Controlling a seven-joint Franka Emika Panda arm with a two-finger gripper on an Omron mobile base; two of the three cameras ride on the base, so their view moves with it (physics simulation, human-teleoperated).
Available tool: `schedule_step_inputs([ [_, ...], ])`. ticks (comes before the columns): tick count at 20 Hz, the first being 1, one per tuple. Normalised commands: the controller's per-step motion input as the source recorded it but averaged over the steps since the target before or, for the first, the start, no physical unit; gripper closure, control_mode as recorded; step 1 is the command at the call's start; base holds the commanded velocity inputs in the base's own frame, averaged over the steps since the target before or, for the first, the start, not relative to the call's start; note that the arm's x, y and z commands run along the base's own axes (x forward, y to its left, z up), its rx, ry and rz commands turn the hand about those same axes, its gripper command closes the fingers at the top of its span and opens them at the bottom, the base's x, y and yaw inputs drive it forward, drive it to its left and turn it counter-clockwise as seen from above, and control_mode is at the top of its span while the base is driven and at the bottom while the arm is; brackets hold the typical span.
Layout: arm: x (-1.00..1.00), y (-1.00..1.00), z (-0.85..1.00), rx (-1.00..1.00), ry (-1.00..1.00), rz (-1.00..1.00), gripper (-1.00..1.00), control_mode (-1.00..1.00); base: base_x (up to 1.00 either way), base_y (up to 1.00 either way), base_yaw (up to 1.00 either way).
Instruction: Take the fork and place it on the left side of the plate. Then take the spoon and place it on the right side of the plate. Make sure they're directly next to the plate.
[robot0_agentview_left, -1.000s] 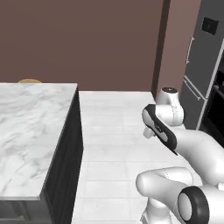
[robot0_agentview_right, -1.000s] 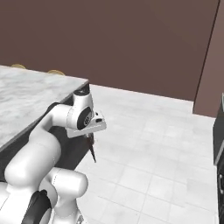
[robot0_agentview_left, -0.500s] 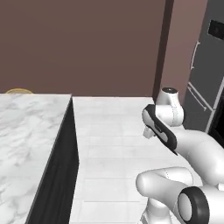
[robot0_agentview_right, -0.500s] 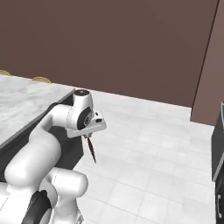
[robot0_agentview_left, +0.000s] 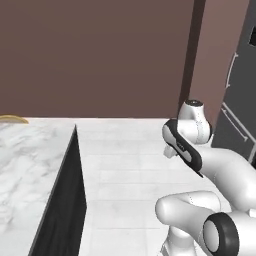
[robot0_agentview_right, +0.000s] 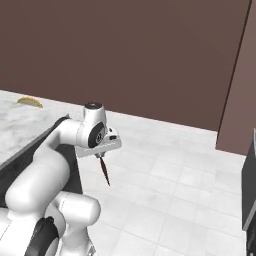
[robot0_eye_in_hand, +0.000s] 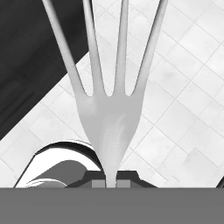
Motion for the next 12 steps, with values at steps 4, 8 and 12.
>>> schedule_step_inputs([
  [4,0.00,0.00,0.00,0.00,0.00,0.00,1.00,1.00,0.70,-0.20,0.00],
  [8,0.00,0.00,0.00,0.00,0.00,0.00,1.00,1.00,0.80,-0.03,0.00],
  [12,0.00,0.00,0.00,0.00,0.00,0.00,1.00,1.00,0.83,0.00,0.00],
])
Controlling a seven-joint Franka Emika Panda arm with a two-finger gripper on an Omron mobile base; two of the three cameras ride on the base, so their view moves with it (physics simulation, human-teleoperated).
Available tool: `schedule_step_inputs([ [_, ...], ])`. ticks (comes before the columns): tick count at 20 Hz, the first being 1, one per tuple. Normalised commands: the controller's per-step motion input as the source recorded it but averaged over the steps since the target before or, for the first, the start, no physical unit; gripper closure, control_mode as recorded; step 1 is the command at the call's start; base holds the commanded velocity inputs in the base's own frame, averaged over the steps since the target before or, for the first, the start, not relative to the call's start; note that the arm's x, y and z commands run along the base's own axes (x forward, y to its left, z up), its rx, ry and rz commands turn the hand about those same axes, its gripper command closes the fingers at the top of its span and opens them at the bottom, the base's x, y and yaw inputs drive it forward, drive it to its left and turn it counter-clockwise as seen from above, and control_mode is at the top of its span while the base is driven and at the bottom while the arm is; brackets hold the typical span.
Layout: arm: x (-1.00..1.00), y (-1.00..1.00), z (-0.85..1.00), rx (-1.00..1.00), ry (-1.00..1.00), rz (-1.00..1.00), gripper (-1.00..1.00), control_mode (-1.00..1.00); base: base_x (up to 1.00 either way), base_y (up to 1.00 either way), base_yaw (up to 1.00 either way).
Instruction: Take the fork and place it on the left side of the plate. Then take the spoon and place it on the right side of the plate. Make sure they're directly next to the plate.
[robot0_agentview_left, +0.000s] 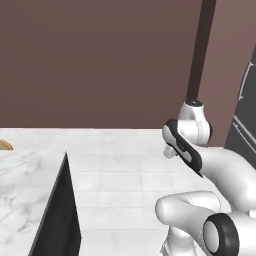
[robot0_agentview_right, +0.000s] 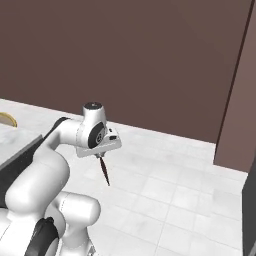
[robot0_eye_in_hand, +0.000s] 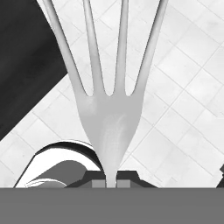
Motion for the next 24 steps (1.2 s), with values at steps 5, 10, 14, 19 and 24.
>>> schedule_step_inputs([
  [5,0.00,0.00,0.00,0.00,0.00,0.00,1.00,1.00,0.82,0.00,0.00],
  [10,0.00,0.00,0.00,0.00,0.00,0.00,1.00,1.00,0.80,0.00,0.00],
  [14,0.00,0.00,0.00,0.00,0.00,0.00,1.00,1.00,0.77,0.00,0.01],
  [19,0.00,0.00,0.00,0.00,0.00,0.00,1.00,1.00,0.81,0.00,0.08],
  [24,0.00,0.00,0.00,0.00,0.00,0.00,1.00,1.00,0.66,0.00,0.36],
])
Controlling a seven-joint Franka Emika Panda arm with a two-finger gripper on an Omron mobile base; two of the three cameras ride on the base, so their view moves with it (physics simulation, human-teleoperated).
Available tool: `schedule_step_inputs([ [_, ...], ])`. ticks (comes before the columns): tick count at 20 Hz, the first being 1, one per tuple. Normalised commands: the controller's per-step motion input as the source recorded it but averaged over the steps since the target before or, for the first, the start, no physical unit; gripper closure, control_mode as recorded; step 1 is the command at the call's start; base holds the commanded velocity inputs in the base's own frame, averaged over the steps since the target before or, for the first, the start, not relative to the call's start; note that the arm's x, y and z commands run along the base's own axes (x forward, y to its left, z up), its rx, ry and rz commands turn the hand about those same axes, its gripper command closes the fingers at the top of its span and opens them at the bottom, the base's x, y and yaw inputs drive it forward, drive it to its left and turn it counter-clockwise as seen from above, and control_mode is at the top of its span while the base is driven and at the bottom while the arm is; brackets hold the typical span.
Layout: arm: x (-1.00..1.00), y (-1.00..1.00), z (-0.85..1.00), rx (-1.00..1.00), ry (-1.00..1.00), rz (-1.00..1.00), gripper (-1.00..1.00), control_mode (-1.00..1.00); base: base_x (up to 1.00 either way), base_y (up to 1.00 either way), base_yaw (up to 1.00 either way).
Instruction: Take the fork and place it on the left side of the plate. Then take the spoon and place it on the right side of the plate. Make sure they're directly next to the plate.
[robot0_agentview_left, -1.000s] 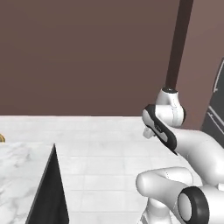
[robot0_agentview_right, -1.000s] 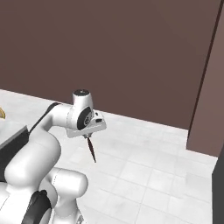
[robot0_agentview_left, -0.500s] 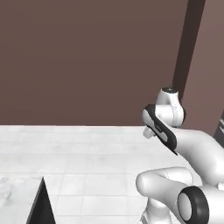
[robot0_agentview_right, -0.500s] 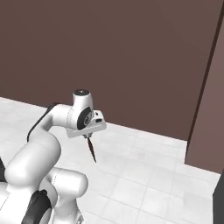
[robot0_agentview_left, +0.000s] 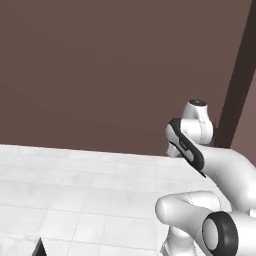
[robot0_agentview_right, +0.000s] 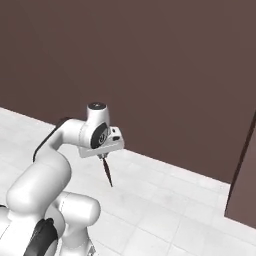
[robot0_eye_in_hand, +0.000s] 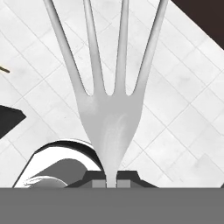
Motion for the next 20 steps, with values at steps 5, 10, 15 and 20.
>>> schedule_step_inputs([
  [5,0.00,0.00,0.00,0.00,0.00,0.00,1.00,1.00,0.52,0.00,0.49],
  [10,0.00,0.00,0.00,0.00,0.00,0.00,1.00,1.00,0.50,0.00,0.50],
  [15,0.00,0.00,0.00,0.00,0.00,0.00,1.00,1.00,0.62,0.00,0.31],
  [20,0.00,0.00,0.00,0.00,0.00,0.00,1.00,1.00,0.79,0.00,0.04],
])
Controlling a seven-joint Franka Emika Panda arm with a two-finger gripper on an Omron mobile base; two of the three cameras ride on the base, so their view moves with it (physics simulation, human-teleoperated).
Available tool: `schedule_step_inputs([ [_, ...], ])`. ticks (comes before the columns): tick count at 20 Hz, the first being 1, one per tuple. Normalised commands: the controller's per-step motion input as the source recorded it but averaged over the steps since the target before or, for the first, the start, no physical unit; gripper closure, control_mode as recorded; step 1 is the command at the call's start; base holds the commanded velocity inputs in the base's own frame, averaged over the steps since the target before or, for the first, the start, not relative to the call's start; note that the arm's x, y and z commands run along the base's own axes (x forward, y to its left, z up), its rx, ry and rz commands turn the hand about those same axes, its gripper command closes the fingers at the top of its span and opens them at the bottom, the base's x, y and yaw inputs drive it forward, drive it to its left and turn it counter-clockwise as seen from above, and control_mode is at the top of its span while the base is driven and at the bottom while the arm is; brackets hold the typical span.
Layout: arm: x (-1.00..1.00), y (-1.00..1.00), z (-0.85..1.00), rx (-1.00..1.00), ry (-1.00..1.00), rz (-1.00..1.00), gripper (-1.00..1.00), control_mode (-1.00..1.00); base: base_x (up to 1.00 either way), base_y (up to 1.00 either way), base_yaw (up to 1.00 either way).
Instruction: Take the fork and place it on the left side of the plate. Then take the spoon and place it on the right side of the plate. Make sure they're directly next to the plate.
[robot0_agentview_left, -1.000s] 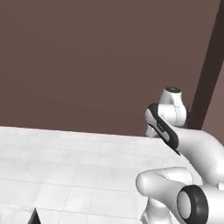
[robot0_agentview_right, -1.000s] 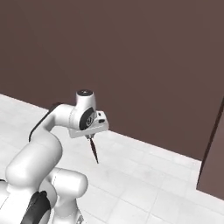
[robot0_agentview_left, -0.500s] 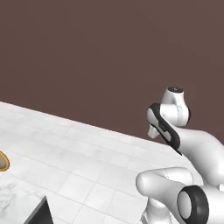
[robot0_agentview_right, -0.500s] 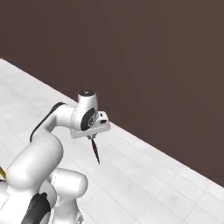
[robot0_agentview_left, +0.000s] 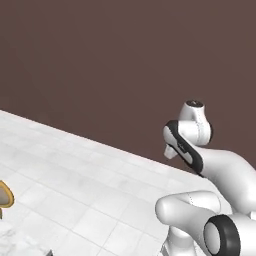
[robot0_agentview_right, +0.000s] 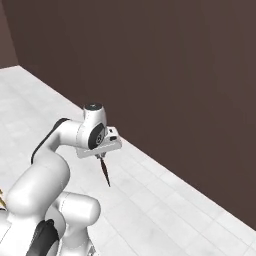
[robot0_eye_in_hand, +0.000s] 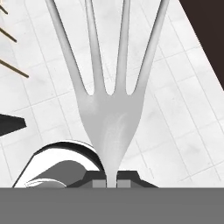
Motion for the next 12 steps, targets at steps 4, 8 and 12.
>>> schedule_step_inputs([
  [4,0.00,0.00,0.00,0.00,0.00,0.00,1.00,1.00,0.75,0.02,0.14],
  [8,0.00,0.00,0.00,0.00,0.00,0.00,1.00,1.00,0.53,0.08,0.39],
  [12,0.00,0.00,0.00,0.00,0.00,0.00,1.00,1.00,0.53,0.08,0.41],
])
